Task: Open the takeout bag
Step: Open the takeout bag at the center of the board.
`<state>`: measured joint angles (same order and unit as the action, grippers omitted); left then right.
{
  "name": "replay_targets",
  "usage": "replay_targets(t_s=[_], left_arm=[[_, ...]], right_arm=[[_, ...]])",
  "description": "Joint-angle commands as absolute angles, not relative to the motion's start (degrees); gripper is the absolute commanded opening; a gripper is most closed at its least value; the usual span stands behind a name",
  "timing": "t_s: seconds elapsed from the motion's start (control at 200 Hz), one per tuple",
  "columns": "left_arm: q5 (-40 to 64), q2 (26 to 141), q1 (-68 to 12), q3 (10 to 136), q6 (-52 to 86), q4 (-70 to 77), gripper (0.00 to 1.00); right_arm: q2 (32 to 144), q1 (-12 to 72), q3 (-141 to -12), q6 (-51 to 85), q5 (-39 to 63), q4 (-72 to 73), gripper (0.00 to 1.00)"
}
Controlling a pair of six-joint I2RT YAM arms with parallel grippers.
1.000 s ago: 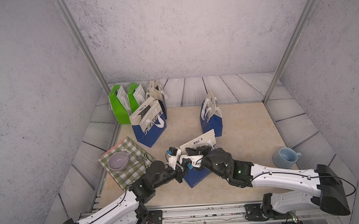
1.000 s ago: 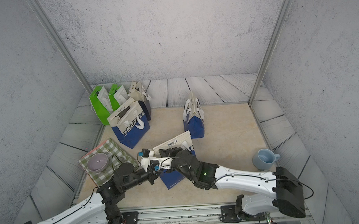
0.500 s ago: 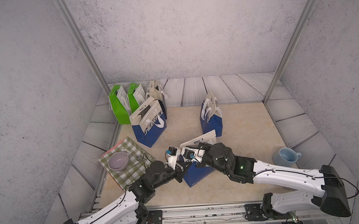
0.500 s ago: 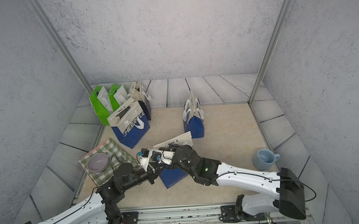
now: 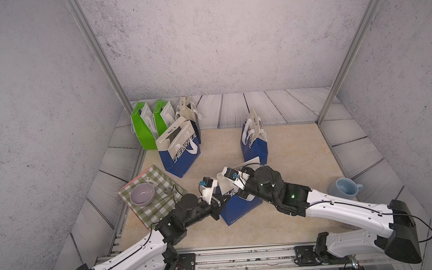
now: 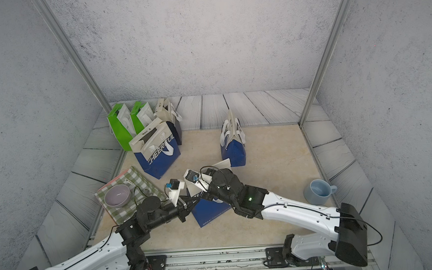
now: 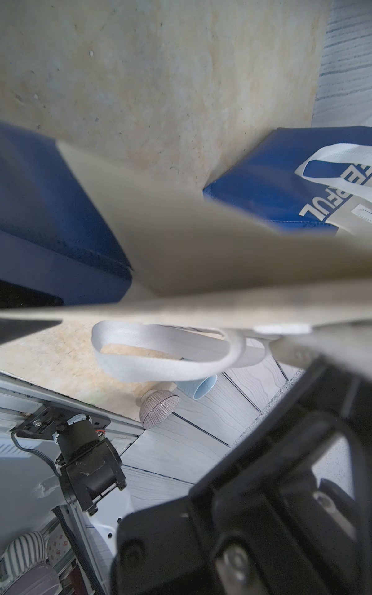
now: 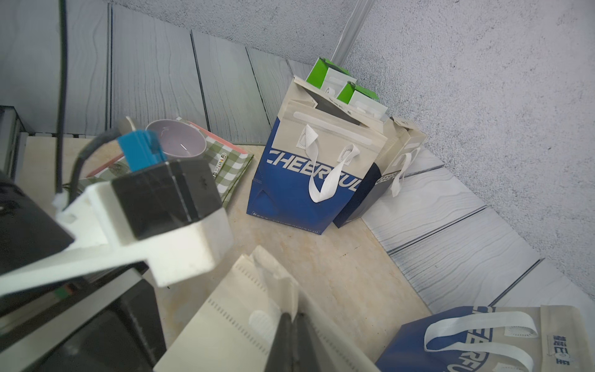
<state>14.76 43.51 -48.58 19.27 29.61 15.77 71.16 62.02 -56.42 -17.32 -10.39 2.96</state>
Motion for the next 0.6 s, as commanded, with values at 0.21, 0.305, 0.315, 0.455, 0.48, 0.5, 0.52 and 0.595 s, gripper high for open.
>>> replay_targets(t_s=[0.21,0.305,0.315,0.455,0.48,0.5,0.52,0.595], left_arm=[[16.0,42.3,-49.2,20.4,29.1,16.2,0.0],[15.8,42.2,-49.2,20.1,29.0,16.3,0.0],[15.8,42.2,-49.2,20.1,29.0,16.3,0.0],[15.6,42.3,-49.2,20.0,28.5,16.2,0.0],[15.6,42.3,-49.2,20.1,28.4,16.2,0.0],[15.6,42.4,-49.2,20.1,28.4,16.1,0.0],[15.7,42.4,-49.2,20.1,28.4,16.1,0.0],[15.7,42.3,-49.2,20.1,28.3,16.0,0.0]], right_arm=[[69.0,56.7,-60.0,-7.3,-6.6,-1.0,0.0],[69.0,56.1,-60.6,-6.0,-5.5,-2.4,0.0],[69.1,56.0,-60.7,-5.7,-5.3,-2.6,0.0],[69.5,54.5,-62.1,-3.3,-3.2,-4.9,0.0],[69.5,54.2,-62.4,-2.8,-2.7,-5.3,0.0],[69.6,54.1,-62.5,-2.6,-2.2,-5.3,0.0],[69.6,53.9,-62.6,-2.4,-1.8,-5.4,0.0],[69.7,53.2,-63.1,-1.1,-0.2,-6.1,0.0]])
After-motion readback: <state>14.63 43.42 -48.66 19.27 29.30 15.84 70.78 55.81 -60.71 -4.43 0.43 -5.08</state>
